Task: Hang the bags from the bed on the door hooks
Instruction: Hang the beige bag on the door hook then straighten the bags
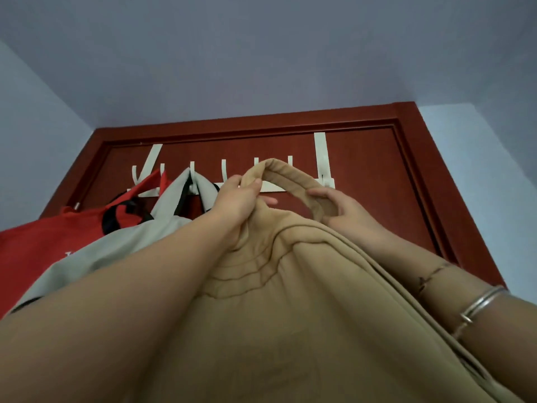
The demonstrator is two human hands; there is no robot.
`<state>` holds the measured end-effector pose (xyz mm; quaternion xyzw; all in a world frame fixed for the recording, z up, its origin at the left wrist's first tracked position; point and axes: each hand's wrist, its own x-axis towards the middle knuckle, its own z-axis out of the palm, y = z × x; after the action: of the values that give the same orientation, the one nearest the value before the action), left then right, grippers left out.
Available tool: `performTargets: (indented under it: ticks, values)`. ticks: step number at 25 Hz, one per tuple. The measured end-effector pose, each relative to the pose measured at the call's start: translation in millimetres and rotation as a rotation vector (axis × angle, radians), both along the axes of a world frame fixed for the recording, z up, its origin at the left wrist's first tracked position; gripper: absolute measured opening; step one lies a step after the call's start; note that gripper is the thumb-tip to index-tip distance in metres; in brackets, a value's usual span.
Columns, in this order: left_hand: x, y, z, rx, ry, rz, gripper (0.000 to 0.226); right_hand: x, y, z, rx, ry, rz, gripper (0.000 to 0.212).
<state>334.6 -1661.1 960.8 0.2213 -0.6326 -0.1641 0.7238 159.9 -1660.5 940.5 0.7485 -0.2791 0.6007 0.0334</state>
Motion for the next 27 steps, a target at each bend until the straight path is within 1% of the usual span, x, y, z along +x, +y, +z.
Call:
performTargets:
  ticks: [2,4,6,8,10,11,13,15,16,17,19,21,23,24,26,27]
  values:
    - [1,-12,24,-0.053,0.011,0.073,0.026,6,-16,23,-0.069,0.013,-0.052,0.062]
    - [-2,-27,47,-0.107,0.005,0.131,0.024,9,-27,46,-0.152,-0.014,-0.123,0.064]
    - [-2,-44,72,-0.119,-0.026,0.179,0.030,14,-36,74,-0.211,-0.040,-0.191,0.065]
    - [0,-58,96,-0.102,-0.057,0.248,0.036,20,-40,105,-0.228,-0.053,-0.224,0.066]
    - [-1,-65,110,-0.106,-0.096,0.371,0.037,25,-41,130,-0.168,-0.051,-0.263,0.062]
    - [-3,-69,112,-0.130,-0.143,0.474,0.035,28,-44,137,-0.111,-0.017,-0.304,0.057]
    - [-7,-78,105,-0.187,-0.298,0.691,0.032,31,-56,136,-0.014,0.097,-0.425,0.046]
    - [-13,-86,85,-0.158,-0.470,0.817,0.034,32,-69,114,-0.025,0.161,-0.512,0.047]
    - [-15,-88,73,-0.124,-0.536,0.871,0.038,32,-71,103,-0.047,0.154,-0.512,0.050]
    - [-18,-88,62,-0.095,-0.595,0.920,0.046,31,-68,90,-0.046,0.121,-0.464,0.053]
    - [-23,-79,42,-0.097,-0.684,0.925,0.063,29,-59,67,0.012,0.037,-0.315,0.056]
    - [-17,-63,30,-0.177,-0.721,0.820,0.064,35,-48,54,0.020,0.019,-0.293,0.045]
    - [-1,-47,25,-0.224,-0.720,0.734,0.057,46,-35,42,0.063,0.015,-0.329,0.029]
    - [11,-38,19,-0.206,-0.718,0.698,0.054,52,-26,34,0.090,0.011,-0.355,0.028]
    - [36,-24,4,-0.134,-0.741,0.661,0.054,60,-12,16,0.109,0.033,-0.477,0.042]
    - [48,-19,-2,-0.087,-0.763,0.660,0.062,61,-7,6,0.091,0.062,-0.568,0.047]
